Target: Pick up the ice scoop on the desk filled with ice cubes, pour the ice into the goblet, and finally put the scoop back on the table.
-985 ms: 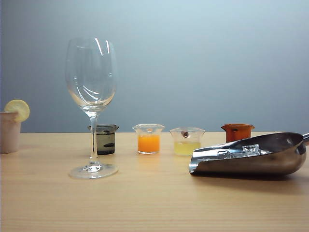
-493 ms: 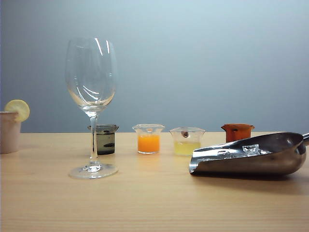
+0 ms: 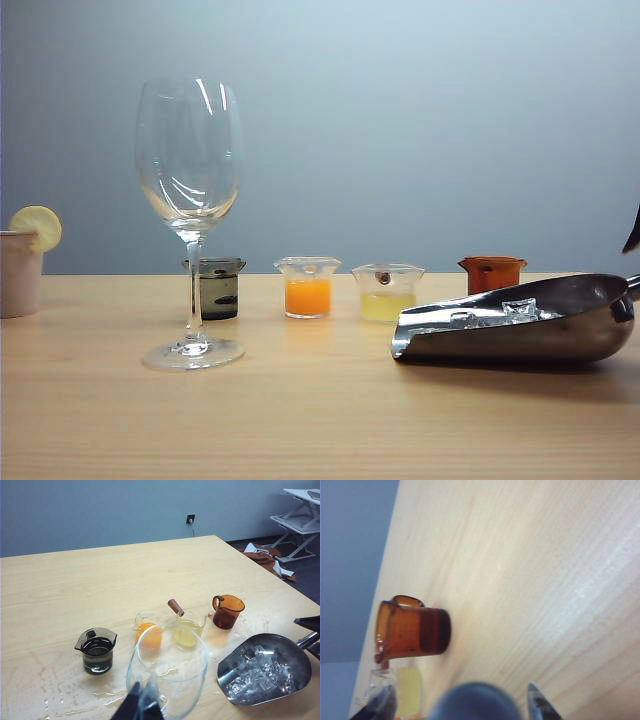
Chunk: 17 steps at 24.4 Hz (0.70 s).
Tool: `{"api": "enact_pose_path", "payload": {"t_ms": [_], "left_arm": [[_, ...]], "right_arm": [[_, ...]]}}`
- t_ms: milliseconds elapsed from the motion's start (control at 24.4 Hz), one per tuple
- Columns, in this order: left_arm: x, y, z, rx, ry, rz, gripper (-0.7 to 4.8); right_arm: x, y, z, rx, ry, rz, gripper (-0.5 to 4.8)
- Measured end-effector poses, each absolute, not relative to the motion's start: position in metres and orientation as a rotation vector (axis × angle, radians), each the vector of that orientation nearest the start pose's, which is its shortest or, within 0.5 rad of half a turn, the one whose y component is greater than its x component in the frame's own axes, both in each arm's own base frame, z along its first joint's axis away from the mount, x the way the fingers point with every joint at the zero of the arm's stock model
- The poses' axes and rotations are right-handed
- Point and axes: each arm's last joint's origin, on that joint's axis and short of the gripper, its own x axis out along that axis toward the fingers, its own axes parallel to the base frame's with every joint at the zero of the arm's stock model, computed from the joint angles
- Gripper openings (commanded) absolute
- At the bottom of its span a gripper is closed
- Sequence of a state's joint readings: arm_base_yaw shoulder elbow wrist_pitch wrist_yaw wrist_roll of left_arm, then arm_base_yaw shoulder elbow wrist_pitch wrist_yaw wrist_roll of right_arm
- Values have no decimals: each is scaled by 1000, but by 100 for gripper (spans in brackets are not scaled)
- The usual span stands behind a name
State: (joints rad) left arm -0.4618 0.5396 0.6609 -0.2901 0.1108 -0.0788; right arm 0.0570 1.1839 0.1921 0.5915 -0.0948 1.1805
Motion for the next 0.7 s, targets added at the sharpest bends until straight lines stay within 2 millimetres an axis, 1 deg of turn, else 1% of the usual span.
{"api": "enact_pose_path", "payload": {"t_ms": [41,82,123,164,246,328,410,493,534,698], "left_arm": [[110,-58,312,-47,191,-564,-6],[110,-58,312,-47,191,-564,-6],[110,-58,312,-47,191,-564,-6],[110,-58,312,-47,191,-564,-6],[110,-58,312,-46,191,-564,-6],[110,-58,312,-46,191,-564,-6],[110,-58,312,-46,191,-564,-6],[110,-58,312,-46,191,-564,-6],[110,-58,312,-47,191,-564,-6],[110,-58,312,-47,191,-564,-6]], "right_arm": [[193,14,137,1169,448,-109,333],[194,14,135,1168,455,-114,318],[194,14,135,1168,456,-115,277],[194,14,134,1168,458,-117,252],[194,14,135,1168,454,-116,225],[194,14,135,1168,448,-115,170],[194,14,135,1168,448,-116,102],[195,14,137,1173,433,-109,98],[195,14,137,1171,433,-112,87],[196,13,138,1187,415,-112,17]]}}
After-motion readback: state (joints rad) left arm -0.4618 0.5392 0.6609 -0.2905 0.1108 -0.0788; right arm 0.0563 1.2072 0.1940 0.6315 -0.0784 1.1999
